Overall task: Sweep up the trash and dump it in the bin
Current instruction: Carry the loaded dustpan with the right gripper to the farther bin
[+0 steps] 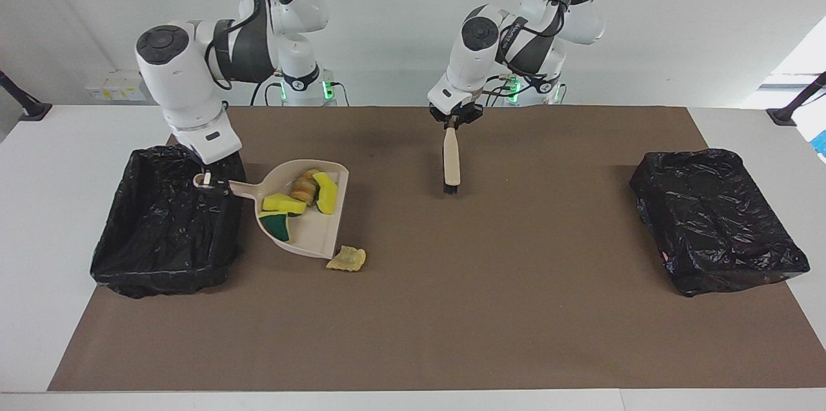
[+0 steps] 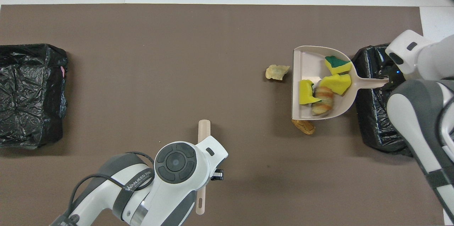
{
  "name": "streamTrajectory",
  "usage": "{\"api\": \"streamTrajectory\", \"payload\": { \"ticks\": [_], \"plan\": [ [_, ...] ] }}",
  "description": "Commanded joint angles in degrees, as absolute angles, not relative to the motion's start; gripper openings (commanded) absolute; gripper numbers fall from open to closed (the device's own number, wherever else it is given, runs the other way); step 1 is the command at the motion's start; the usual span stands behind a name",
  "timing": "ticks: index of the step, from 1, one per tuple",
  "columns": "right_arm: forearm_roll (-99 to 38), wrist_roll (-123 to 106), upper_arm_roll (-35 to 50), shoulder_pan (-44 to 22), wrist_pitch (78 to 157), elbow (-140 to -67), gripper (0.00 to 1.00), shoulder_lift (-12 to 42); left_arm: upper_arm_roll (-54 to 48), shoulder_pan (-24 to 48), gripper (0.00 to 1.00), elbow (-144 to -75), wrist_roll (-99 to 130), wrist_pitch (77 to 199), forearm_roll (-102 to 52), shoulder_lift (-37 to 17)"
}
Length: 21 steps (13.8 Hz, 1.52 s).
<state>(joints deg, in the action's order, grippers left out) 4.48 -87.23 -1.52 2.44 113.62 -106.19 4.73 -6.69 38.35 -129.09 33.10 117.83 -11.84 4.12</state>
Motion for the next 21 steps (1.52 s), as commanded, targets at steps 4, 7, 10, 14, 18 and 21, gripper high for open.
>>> {"api": "streamTrajectory", "payload": {
  "ticks": [4, 7, 10, 14, 18, 21],
  "plan": [
    [3.34, -101.14, -1.23, 16.76, 113.55, -102.15, 0.00, 5.71, -5.71, 41.04, 0.00, -130.69, 38.76, 124.19, -10.37, 2.81],
    [4.92, -108.35, -1.40, 22.75, 113.47, -100.28, 0.00, 6.24, -5.71, 40.96, 0.00, -131.39, 39.02, 124.54, -10.37, 2.90],
    [17.09, -107.76, -1.59, 23.29, 114.34, -100.28, 0.00, 5.36, -5.71, 41.13, 0.00, -131.75, 39.20, 124.89, -10.28, 2.64],
    [30.02, -102.15, -1.50, 22.41, 117.77, -101.34, 0.00, 4.92, -5.71, 41.04, 0.20, -132.98, 38.94, 125.16, -10.28, 2.99],
    [41.02, -94.32, -1.32, 18.03, 115.15, -101.34, 0.00, 4.83, -5.71, 40.87, 0.48, -132.89, 38.94, 125.95, -10.28, 2.81],
    [46.92, -91.50, -1.32, 15.47, 111.54, -101.43, 0.00, 4.48, -5.63, 39.99, 0.59, -132.10, 38.85, 124.89, -10.20, 2.46]
  ]
}}
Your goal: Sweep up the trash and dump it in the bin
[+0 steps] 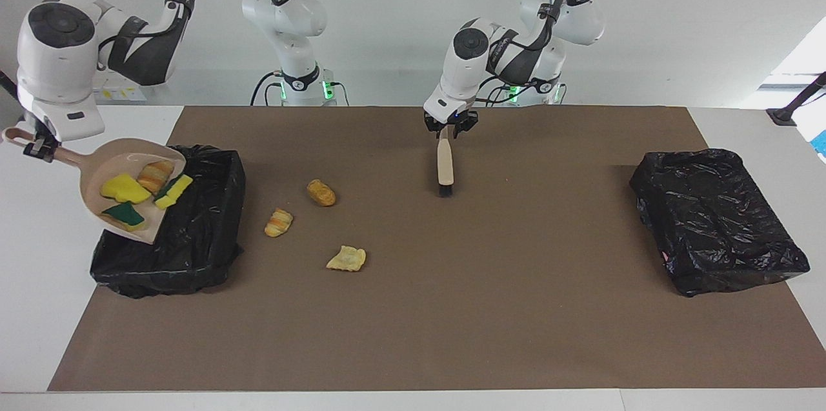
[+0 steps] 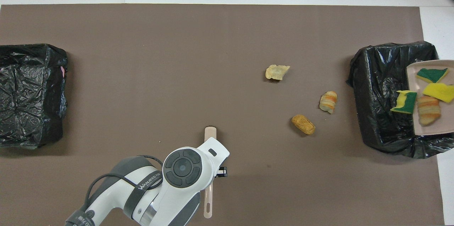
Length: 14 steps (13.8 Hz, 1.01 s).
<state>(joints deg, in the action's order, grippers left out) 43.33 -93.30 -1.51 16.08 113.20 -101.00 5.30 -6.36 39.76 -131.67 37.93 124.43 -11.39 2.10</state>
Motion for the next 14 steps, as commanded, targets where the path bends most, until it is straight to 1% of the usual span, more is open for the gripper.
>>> {"api": "streamTrajectory", "payload": {
  "ticks": [1, 2, 5, 7, 9, 11, 14],
  "plan": [
    [47.11, -91.23, -1.32, 15.56, 111.45, -101.43, 0.00, 4.48, -5.54, 39.56, 0.60, -131.66, 38.67, 124.89, -10.02, 2.46],
    [47.63, -91.32, -1.41, 15.47, 111.27, -101.43, 0.00, 4.48, -5.45, 38.25, 0.64, -130.96, 38.58, 124.81, -9.93, 2.63],
    [50.36, -91.93, -1.14, 14.77, 108.90, -101.34, 0.00, 2.91, -5.36, 33.42, 0.67, -126.84, 38.41, 124.11, -9.84, 3.51],
    [52.81, -92.20, -1.14, 13.89, 106.53, -101.16, 0.00, 0.89, -5.10, 28.94, 0.67, -122.81, 36.58, 120.08, -9.41, 4.04],
    [54.57, -93.42, -1.06, 13.71, 106.26, -101.16, 0.00, -0.43, -5.10, 23.76, 0.67, -119.46, 31.40, 114.55, -9.40, 5.44],
    [57.29, -92.82, -1.05, 11.09, 105.13, -101.34, 0.00, -0.53, -5.10, 19.10, 0.67, -118.65, 25.60, 111.28, -9.40, 6.41],
    [58.44, -92.72, -1.05, 10.64, 104.41, -101.95, 0.00, -1.14, -5.10, 13.82, 0.67, -118.04, 18.92, 109.78, -8.53, 6.94]
  ]
}}
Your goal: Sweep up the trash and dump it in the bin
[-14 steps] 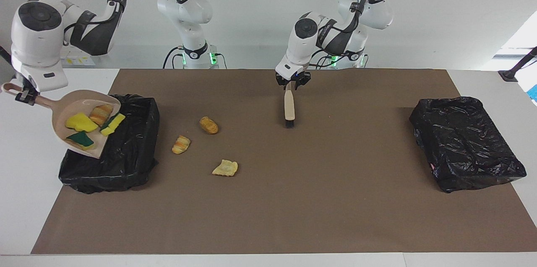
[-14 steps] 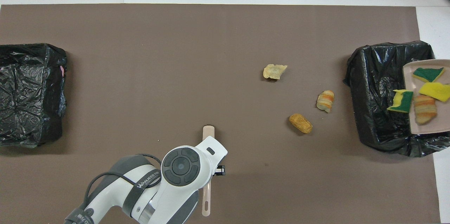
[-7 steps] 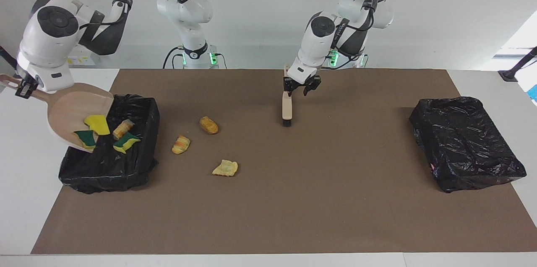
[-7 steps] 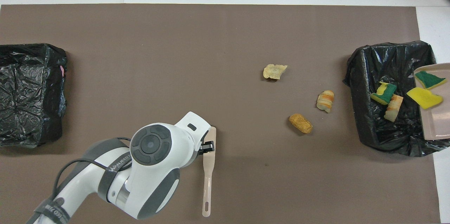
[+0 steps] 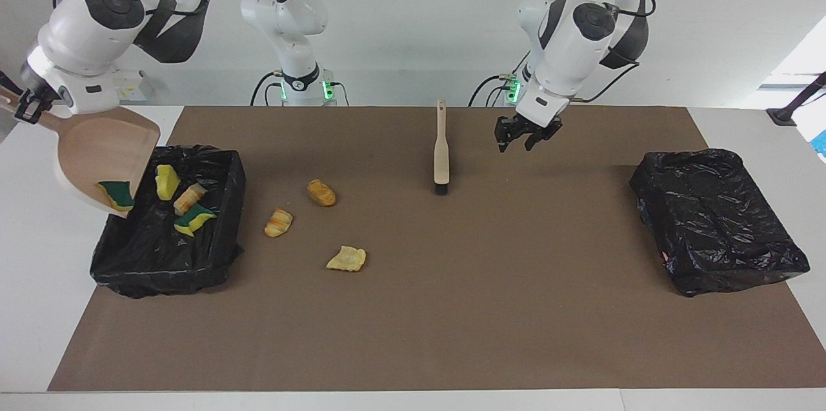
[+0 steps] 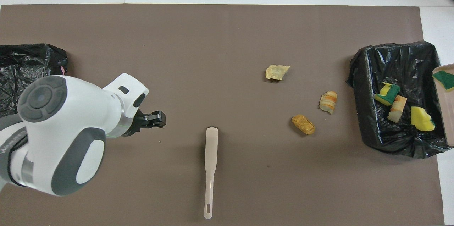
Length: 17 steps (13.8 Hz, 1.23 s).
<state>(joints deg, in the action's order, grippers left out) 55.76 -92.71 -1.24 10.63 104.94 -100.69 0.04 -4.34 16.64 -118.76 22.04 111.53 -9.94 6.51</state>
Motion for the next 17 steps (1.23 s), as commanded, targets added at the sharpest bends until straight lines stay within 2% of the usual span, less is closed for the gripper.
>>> {"api": "streamTrajectory", "payload": {
  "ticks": [1, 10, 11, 12, 13, 15, 17],
  "plan": [
    [60.62, -92.64, -0.88, 9.50, 104.50, -102.91, 0.00, -1.75, -5.10, 12.75, 0.67, -117.86, 17.42, 109.34, -7.31, 6.94],
    [67.15, -91.76, -0.70, 5.71, 104.24, -104.85, 0.00, -3.34, -5.01, -0.43, 0.68, -117.42, 0.02, 104.77, -6.50, 8.52],
    [67.15, -91.76, -0.70, 5.63, 104.06, -104.85, 0.00, -3.34, -5.01, -1.66, 0.77, -116.20, -0.61, 104.68, -6.50, 8.53],
    [67.15, -91.76, -0.70, 4.32, 103.45, -104.94, 0.00, -3.43, -5.10, -2.02, 0.93, -114.63, -0.79, 104.24, -6.50, 8.35],
    [67.15, -91.50, -0.70, 3.09, 101.45, -105.03, 0.00, -3.43, -5.01, -2.11, 1.00, -112.26, -0.70, 103.02, -6.50, 7.83],
    [67.15, -89.04, -0.70, 0.89, 98.80, -105.29, 0.00, -3.86, -5.01, -2.37, 1.00, -108.47, -0.44, 101.34, -6.42, 7.38],
    [68.11, -87.98, -0.88, 1.84, 99.84, -105.29, 0.00, -3.69, -5.01, -2.46, 1.00, -105.66, -0.44, 101.08, -6.42, 6.95]
  ]
}}
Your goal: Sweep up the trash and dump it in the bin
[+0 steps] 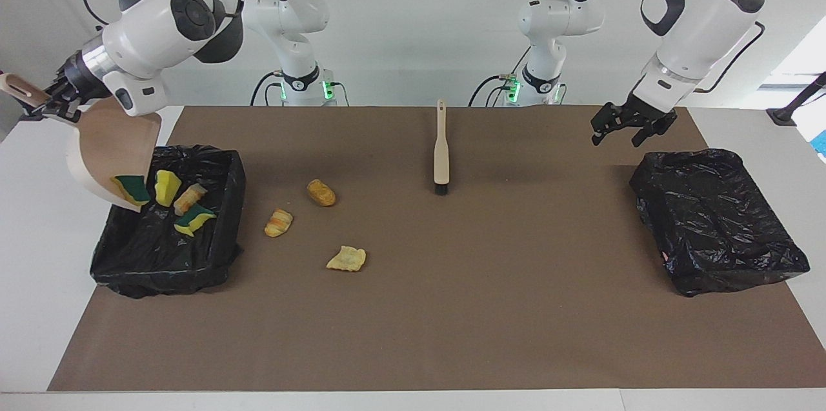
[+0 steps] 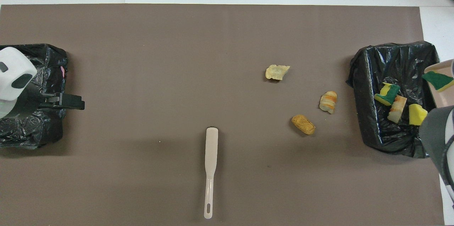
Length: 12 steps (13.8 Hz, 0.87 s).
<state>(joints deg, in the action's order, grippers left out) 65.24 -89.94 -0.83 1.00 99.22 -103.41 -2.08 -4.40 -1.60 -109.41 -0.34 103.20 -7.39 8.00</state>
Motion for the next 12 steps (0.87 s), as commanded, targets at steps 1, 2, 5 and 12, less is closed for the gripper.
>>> {"api": "streamTrajectory", "payload": {
  "ticks": [1, 2, 5, 12],
  "plan": [
    [68.38, -87.80, -0.97, 2.98, 101.41, -105.29, 0.00, -3.69, -5.01, -2.55, 1.00, -104.34, -0.44, 100.03, -6.42, 6.94],
    [68.38, -87.89, -0.88, 3.68, 102.47, -105.55, 0.00, -3.69, -5.01, -2.98, 1.00, -102.67, -0.44, 98.54, -6.42, 6.86],
    [67.24, -86.40, -0.79, 1.59, 101.43, -108.27, 0.00, -5.62, -5.01, -3.43, 1.00, -96.44, -0.44, 94.84, -6.42, 5.72],
    [50.31, -84.73, -0.70, 1.23, 101.43, -105.91, 0.00, -4.49, -5.01, -3.25, 1.00, -92.29, -0.70, 92.20, -5.28, 3.25]
  ]
}}
